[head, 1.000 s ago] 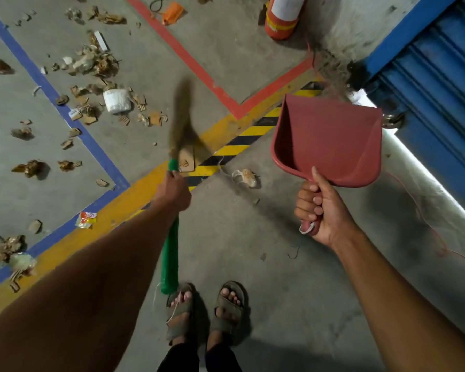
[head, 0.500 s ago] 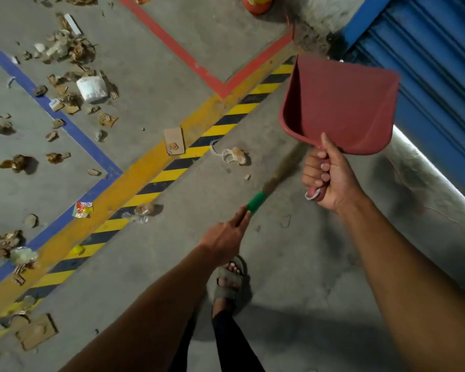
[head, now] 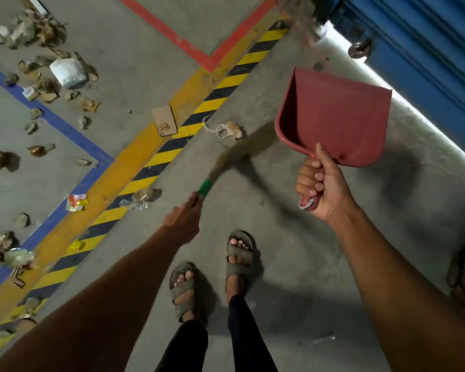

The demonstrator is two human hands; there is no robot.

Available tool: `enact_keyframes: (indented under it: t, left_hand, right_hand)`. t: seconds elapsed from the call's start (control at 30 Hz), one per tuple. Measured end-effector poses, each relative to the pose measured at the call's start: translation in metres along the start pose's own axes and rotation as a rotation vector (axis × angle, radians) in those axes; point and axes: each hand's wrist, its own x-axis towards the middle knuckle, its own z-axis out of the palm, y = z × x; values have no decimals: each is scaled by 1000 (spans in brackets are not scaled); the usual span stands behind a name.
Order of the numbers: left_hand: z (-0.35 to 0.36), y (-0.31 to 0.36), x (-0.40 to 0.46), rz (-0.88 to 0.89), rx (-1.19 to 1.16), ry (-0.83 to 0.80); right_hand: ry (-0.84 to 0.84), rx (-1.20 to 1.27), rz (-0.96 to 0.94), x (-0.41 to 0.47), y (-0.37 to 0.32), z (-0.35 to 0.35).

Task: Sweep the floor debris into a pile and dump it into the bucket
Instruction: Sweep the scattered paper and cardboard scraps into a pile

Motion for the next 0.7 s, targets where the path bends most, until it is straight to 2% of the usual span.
enact_keyframes:
  t: [0.2, 0.3, 0.4, 0.5, 0.63, 0.7]
  left_hand:
    - [-70, -86, 16, -352, -187, 195]
    - [-91, -99, -1, -435, -290, 265]
    - [-87, -86, -27, -407, -322, 311]
    - [-59, -58, -44, -291, -295, 303]
    - [-28, -24, -57, -128, -258, 206]
    - [-20, -27, -50, -103, -197, 142]
  right_hand:
    - [-36, 27, 30, -6, 39, 32]
    - [-71, 1, 37, -6, 42, 52]
    - [-88, -15, 40, -8, 43, 78]
    - [-106, -42, 41, -11, 40, 97]
    - [-137, -97, 62, -10, 36, 118]
    - [-133, -126, 72, -4, 37, 123]
